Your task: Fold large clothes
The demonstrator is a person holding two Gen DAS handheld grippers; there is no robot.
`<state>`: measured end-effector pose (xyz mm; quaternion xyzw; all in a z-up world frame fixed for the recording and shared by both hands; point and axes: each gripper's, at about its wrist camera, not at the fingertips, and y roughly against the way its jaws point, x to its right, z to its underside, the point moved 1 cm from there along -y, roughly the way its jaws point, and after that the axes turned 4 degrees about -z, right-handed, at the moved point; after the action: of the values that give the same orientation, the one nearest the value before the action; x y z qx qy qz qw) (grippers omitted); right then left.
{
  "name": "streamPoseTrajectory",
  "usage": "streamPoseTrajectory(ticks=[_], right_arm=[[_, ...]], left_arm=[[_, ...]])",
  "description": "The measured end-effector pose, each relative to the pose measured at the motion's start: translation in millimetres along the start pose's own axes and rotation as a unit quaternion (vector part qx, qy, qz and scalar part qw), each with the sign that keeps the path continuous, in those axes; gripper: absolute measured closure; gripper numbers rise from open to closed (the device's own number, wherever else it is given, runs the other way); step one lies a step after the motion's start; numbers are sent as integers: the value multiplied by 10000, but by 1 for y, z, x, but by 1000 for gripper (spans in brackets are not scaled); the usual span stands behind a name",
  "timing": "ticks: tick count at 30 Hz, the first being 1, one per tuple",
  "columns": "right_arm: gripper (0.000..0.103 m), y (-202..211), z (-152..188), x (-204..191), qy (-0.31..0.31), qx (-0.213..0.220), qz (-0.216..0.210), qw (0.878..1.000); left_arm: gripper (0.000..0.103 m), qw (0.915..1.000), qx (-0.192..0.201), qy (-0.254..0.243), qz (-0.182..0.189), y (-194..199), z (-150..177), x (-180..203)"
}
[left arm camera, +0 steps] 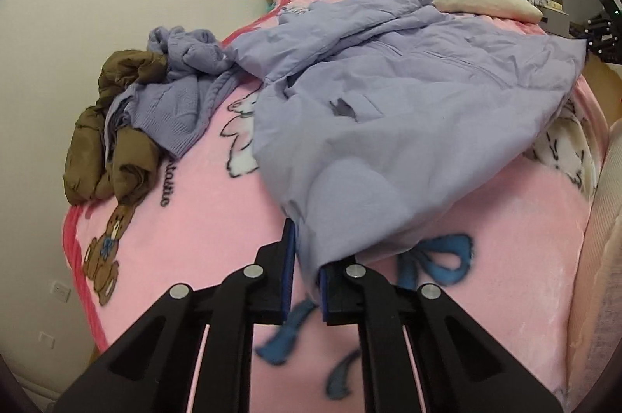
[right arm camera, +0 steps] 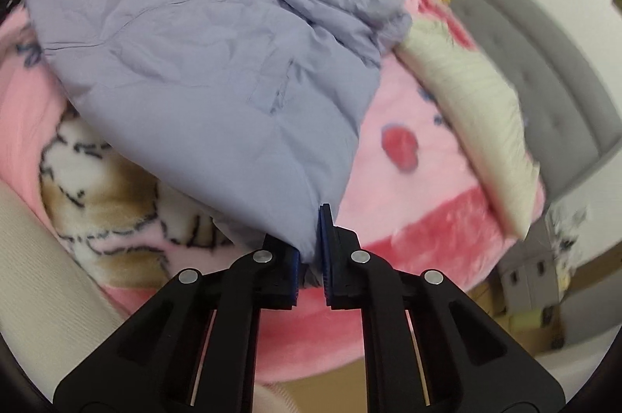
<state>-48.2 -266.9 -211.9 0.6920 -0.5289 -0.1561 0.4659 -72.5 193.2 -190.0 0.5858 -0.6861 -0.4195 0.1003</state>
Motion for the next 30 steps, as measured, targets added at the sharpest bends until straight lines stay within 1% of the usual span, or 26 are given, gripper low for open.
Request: streamPoseTrajectory(ticks=[1, 3, 4, 5, 6, 7, 8, 9, 10, 12, 14, 15, 17, 18, 19, 20, 21, 22, 23, 24, 25, 26, 28, 29, 30], right_arm=[[96, -6, 5, 1, 9, -140, -61, 9999], [96, -17, 16, -6, 36, -210, -174, 9996], [96, -33, 23, -12, 55, -462, -198, 9987], [96, -42, 28, -18, 149, -590, -214, 9979], [96, -49, 31, -23, 236, -632, -175, 9976], [96, -56, 36, -28, 302, -638, -151, 9974], [96, -59, 38, -28, 280, -627, -145, 9975], [95, -61, 39, -28, 206, -631, -158, 9977], [95, -63, 40, -26, 125, -622, -207, 9978], [94, -65, 43, -24, 96, -661, -211, 9975], [92, -66, 44, -19, 11, -691, -295, 9972], [91, -65, 43, -17, -84, -723, -378, 9966], [78, -61, 41, -8, -331, -720, -584, 9951], [76, -57, 40, -5, -436, -719, -688, 9941], [74, -49, 40, -3, -518, -647, -786, 9935], [73, -40, 40, -3, -505, -555, -860, 9935], [69, -31, 40, -4, -447, -440, -847, 9944], [60, -17, 40, -6, -378, -288, -818, 9955], [57, -7, 39, -8, -355, -155, -842, 9957], [56, 6, 37, -10, -368, 75, -917, 9951], [56, 12, 35, -10, -382, 182, -980, 9943], [56, 18, 31, -10, -411, 325, -1043, 9932], [53, 22, 18, -10, -492, 524, -1247, 9896], [51, 21, 11, -13, -537, 566, -1272, 9888], [50, 16, 1, -15, -586, 630, -1350, 9871]], left_arm=[[93, 9999, -135, 2, 57, -5, 6, 0], [93, 9991, -405, -139, 72, -19, 18, 10], [94, 9982, -560, -221, 77, -29, 26, 17], [94, 9976, -625, -296, 24, -35, 30, 21], [94, 9971, -667, -360, -27, -41, 37, 24], [94, 9977, -641, -220, 51, -43, 42, 21], [94, 9979, -629, 0, 161, -44, 43, 16], [94, 9977, -638, 94, 226, -43, 44, 12], [93, 9977, -641, 57, 227, -43, 45, 12], [93, 9975, -660, -201, 171, -45, 46, 16], [93, 9969, -718, -171, 279, -47, 44, 15], [93, 9966, -738, -116, 345, -47, 42, 12], [88, 9962, -776, -11, 406, -43, 39, 9], [86, 9965, -771, -53, 311, -39, 38, 10], [76, 9968, -768, -94, 215, -38, 37, 9], [61, 9972, -724, -135, 104, -29, 37, 9], [53, 9978, -656, -115, 31, -22, 37, 8], [41, 9982, -604, -42, 4, -14, 36, 5], [35, 9982, -602, 40, 10, -7, 35, 3], [33, 9982, -593, 110, 16, 0, 33, 0], [30, 9983, -569, 145, 33, 4, 30, -2], [28, 9988, -463, 158, 36, 12, 24, -2], [25, 9997, -222, 81, -36, 22, 11, 0], [23, 10000, 35, 16, -80, 28, 0, 4], [22, 9998, 195, 2, -28, 30, -8, 7]])
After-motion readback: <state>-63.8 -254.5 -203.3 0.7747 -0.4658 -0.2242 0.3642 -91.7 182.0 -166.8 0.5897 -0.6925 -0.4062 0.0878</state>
